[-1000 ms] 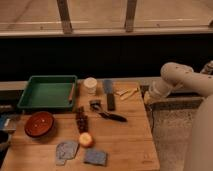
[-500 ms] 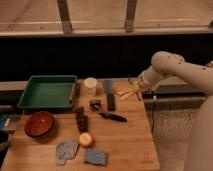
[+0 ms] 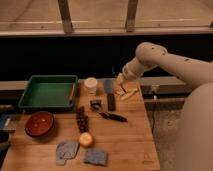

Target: Place fork in tray

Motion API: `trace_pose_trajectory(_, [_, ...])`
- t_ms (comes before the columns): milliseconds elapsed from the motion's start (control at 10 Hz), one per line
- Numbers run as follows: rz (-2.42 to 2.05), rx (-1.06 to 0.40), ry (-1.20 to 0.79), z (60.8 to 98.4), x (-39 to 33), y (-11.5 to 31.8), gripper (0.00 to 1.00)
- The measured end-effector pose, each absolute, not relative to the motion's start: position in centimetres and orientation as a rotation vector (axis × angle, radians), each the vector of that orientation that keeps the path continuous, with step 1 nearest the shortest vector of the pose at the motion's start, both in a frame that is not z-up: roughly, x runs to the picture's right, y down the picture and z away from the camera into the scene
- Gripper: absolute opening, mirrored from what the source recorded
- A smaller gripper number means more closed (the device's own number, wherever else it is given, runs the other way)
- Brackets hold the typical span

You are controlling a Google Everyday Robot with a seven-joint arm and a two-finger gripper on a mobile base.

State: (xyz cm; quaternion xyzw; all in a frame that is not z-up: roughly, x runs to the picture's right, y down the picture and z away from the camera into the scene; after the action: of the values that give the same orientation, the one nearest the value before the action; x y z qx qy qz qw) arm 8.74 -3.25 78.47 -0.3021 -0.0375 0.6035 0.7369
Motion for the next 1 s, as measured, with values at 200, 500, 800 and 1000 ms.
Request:
trace_pose_trajectory(200, [1.322,-0.666,-0.084,78.5,8.4,-3.3,0.00])
trace_pose_trajectory(500, [1.323,-0.666,-0.081,78.5,8.7,-3.2,0.00])
trace_pose_trajectory(800, [1.272,-0.674,-0.090,78.9,7.5,-3.6,0.00])
trace_pose_trajectory(1000, [1.198,-0.687,-0.113,79.4,3.8,-4.6,0.00])
